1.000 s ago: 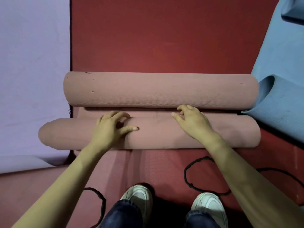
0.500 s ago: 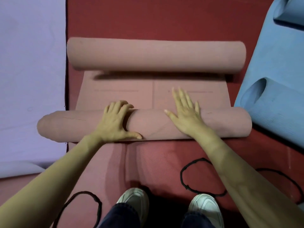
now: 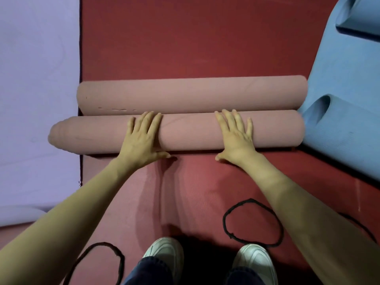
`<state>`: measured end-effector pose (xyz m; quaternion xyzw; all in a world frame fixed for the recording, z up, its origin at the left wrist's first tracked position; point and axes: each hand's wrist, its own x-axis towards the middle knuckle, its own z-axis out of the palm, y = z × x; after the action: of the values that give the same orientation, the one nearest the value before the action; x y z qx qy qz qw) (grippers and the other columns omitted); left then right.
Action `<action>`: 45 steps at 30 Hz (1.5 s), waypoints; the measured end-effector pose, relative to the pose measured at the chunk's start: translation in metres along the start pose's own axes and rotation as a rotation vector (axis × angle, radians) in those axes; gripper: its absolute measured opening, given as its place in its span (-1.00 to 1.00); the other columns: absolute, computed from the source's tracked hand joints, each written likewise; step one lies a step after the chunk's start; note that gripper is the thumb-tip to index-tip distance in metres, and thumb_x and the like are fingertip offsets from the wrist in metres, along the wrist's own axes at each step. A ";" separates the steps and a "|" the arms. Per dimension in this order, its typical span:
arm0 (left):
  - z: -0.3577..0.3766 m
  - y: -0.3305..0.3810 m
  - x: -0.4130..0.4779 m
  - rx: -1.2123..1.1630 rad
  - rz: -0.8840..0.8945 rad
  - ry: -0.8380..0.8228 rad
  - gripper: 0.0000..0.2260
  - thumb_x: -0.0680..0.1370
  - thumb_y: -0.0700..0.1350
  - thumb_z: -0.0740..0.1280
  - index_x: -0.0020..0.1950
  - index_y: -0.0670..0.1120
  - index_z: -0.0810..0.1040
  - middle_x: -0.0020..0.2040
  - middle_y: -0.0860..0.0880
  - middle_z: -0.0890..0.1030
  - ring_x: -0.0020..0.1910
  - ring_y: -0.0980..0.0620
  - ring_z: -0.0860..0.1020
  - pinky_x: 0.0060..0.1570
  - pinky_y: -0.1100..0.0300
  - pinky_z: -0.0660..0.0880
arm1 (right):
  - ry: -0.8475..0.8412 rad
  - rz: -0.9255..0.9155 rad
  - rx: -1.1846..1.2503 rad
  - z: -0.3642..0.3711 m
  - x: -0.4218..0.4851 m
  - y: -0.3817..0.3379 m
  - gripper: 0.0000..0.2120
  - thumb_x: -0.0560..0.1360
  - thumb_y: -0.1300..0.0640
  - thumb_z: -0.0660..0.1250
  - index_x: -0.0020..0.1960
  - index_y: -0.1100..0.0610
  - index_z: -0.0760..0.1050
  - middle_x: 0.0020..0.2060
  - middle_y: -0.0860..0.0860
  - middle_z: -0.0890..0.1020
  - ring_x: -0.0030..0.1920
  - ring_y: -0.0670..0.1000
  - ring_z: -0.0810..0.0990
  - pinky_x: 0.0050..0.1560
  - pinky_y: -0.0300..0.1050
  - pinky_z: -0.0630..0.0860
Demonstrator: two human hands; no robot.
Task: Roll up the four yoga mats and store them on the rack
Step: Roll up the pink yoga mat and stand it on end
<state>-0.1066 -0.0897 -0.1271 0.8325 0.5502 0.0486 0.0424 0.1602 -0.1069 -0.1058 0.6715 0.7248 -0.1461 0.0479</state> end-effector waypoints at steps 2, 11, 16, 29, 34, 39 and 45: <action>-0.006 -0.002 0.012 0.038 -0.020 -0.070 0.08 0.12 0.24 0.59 0.47 -0.24 0.26 0.40 -0.25 0.35 0.40 -0.26 0.29 0.37 -0.27 0.13 | -0.004 0.002 -0.028 -0.002 0.010 0.000 0.25 0.17 -0.02 0.61 0.54 0.00 -0.21 0.53 -0.01 -0.08 0.52 0.07 -0.20 0.43 0.19 -0.29; -0.018 0.000 0.020 0.063 -0.028 -0.039 -0.06 0.02 0.22 0.60 0.29 -0.15 0.43 0.20 -0.14 0.50 0.19 -0.20 0.44 0.19 -0.13 0.29 | 0.206 -0.104 -0.202 0.001 0.013 -0.002 0.01 0.09 0.01 0.59 0.43 0.13 0.21 0.22 0.10 0.37 0.21 0.13 0.33 0.28 0.09 0.17; -0.016 0.001 -0.018 0.019 0.017 -0.006 -0.06 -0.05 0.25 0.60 0.21 -0.18 0.49 0.08 -0.17 0.55 0.03 -0.22 0.51 0.11 -0.13 0.39 | 0.295 -0.156 -0.171 0.020 -0.016 -0.001 0.04 -0.12 0.02 0.61 0.33 0.18 0.37 0.09 0.11 0.47 0.05 0.14 0.41 0.18 0.07 0.20; -0.024 0.029 -0.105 -0.045 0.040 -0.028 -0.22 0.15 0.38 0.38 0.18 -0.13 0.48 0.06 -0.12 0.55 -0.06 -0.19 0.51 -0.02 -0.05 0.41 | 0.190 -0.165 -0.088 0.037 -0.102 -0.013 0.01 -0.15 -0.02 0.55 0.28 0.11 0.35 0.05 0.07 0.51 0.02 0.13 0.43 0.09 0.06 0.26; -0.020 0.030 -0.111 -0.066 0.011 -0.062 -0.17 0.15 0.38 0.34 0.22 -0.17 0.51 0.10 -0.13 0.56 -0.01 -0.19 0.52 0.06 -0.04 0.37 | 0.057 -0.197 -0.082 0.029 -0.100 -0.004 0.02 -0.05 -0.32 0.51 0.31 0.08 0.36 0.14 0.04 0.49 0.11 0.12 0.45 0.16 0.04 0.20; -0.023 0.015 -0.089 -0.144 -0.017 -0.202 -0.02 0.08 0.46 0.25 0.35 -0.11 0.48 0.22 -0.11 0.56 0.15 -0.16 0.52 0.23 0.04 0.32 | -0.103 -0.083 0.112 0.002 -0.067 -0.012 -0.27 0.41 -0.48 -0.02 0.39 -0.05 0.30 0.31 -0.07 0.37 0.34 0.01 0.24 0.35 -0.02 0.05; -0.029 -0.014 -0.055 -0.366 0.074 -0.208 -0.09 0.18 0.57 0.22 0.35 0.00 0.49 0.28 -0.02 0.53 0.25 -0.07 0.49 0.29 -0.07 0.38 | -0.197 -0.003 0.123 -0.005 -0.021 -0.019 -0.37 0.59 -0.25 -0.04 0.51 0.11 0.11 0.48 0.10 0.22 0.49 0.08 0.11 0.44 0.08 0.03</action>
<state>-0.1447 -0.1342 -0.1025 0.8312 0.4938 0.0630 0.2476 0.1444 -0.1264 -0.0929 0.6544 0.7074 -0.2557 0.0773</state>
